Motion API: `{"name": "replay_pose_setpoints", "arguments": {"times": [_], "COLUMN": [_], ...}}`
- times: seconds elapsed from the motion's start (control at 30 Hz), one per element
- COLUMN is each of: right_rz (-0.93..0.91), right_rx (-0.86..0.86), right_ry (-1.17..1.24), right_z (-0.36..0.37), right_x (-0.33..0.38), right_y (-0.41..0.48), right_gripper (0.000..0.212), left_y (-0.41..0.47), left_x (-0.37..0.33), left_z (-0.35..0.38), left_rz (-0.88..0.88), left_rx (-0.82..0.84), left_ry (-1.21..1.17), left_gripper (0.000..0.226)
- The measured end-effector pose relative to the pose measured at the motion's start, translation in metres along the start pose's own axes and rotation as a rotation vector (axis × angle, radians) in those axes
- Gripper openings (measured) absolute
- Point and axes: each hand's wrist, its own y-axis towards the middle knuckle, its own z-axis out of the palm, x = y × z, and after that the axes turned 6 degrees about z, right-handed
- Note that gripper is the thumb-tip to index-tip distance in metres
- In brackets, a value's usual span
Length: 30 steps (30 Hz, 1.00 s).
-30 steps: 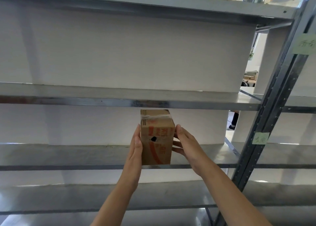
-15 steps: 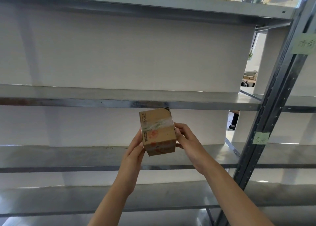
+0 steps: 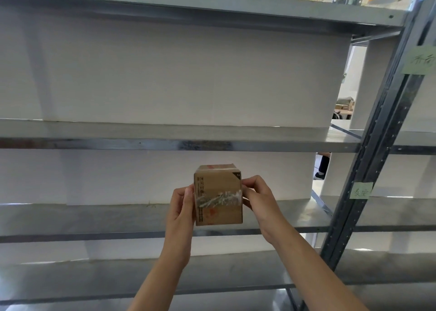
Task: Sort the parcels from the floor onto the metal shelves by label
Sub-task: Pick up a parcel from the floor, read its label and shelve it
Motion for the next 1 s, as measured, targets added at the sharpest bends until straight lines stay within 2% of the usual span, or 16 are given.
{"name": "replay_pose_setpoints", "arguments": {"times": [0.23, 0.37, 0.57, 0.77, 1.0], "right_rz": [-0.069, -0.097, -0.108, -0.138, -0.095], "right_rx": [-0.045, -0.064, -0.011, 0.003, 0.037], "right_ry": [0.009, 0.035, 0.090, 0.102, 0.093], "right_z": [0.002, 0.005, 0.009, 0.008, 0.008], "right_x": [-0.004, -0.006, -0.006, -0.005, -0.007], "right_y": [-0.001, 0.000, 0.000, 0.004, 0.006], "right_gripper": [0.019, 0.014, 0.021, 0.028, 0.031], "left_y": [0.005, 0.007, 0.012, 0.015, 0.013], "left_x": [-0.001, 0.003, 0.003, 0.002, -0.007], "left_z": [0.005, 0.003, -0.004, -0.012, -0.008], "left_rz": [0.009, 0.017, 0.032, 0.087, 0.089], "left_rx": [-0.019, 0.020, 0.073, 0.168, 0.170], "left_ry": [-0.069, -0.064, -0.040, 0.104, 0.077], "left_gripper": [0.031, 0.036, 0.042, 0.052, 0.046]}}
